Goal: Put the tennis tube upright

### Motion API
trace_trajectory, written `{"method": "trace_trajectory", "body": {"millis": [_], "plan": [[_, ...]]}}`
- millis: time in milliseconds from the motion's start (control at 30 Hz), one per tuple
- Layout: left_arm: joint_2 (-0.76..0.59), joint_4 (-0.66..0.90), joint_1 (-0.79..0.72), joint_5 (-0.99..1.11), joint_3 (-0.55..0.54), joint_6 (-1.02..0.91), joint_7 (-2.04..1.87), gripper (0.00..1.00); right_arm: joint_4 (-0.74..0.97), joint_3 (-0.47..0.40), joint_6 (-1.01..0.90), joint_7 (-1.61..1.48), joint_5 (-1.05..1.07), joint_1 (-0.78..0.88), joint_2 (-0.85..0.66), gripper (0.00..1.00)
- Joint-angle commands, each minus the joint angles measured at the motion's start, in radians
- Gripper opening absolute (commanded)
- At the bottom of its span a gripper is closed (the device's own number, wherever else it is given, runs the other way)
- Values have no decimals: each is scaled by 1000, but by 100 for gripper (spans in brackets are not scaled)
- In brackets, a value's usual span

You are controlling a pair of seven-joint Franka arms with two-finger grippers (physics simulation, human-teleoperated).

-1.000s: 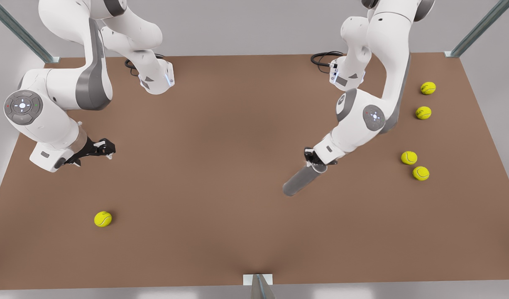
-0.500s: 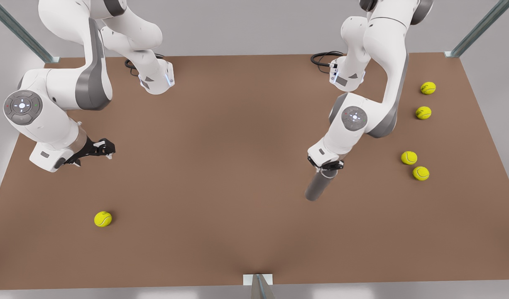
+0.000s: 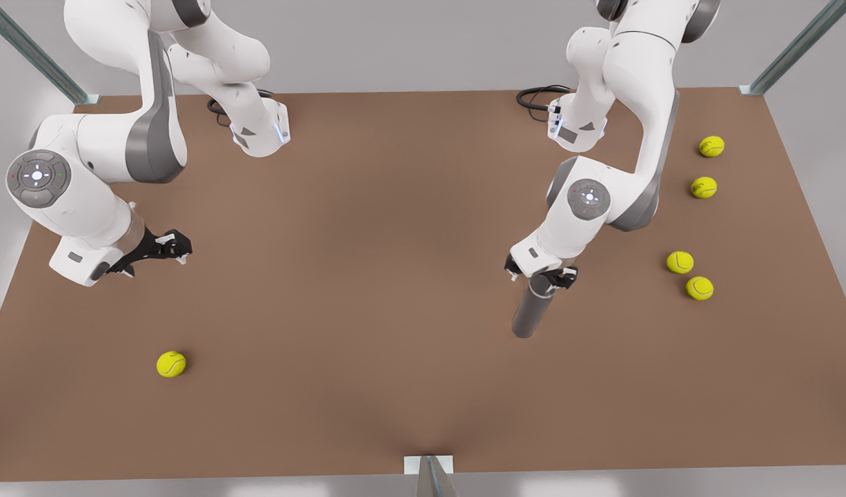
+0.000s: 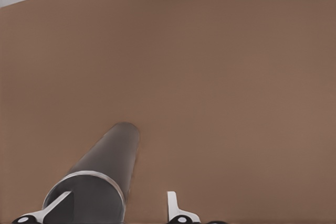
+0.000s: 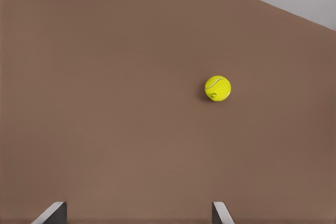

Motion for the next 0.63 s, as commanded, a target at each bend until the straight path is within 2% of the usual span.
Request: {"method": "trace_trajectory", "body": {"millis": [0,233,333,467,500,600], "plan": [[-1,1,-1,4,0,20,19,99,1,0,0,-8,0,-1,-1,100],[-102,2,5,33,1,-23,22,99,1,0,0,-7,0,4,0,100],[-180,57,45,121,0,-193,35,99,1,0,0,-7,0,6,0,100],[-260,199,141,89,-12,-456,53,99,1,0,0,-7,0,6,0,100],[-260,225,155,36,-8,-491,51,99,1,0,2,-7,0,6,0,100],[-274,217,152,47,-3,-512,50,100,1,0,0,-7,0,4,0,100]]}}
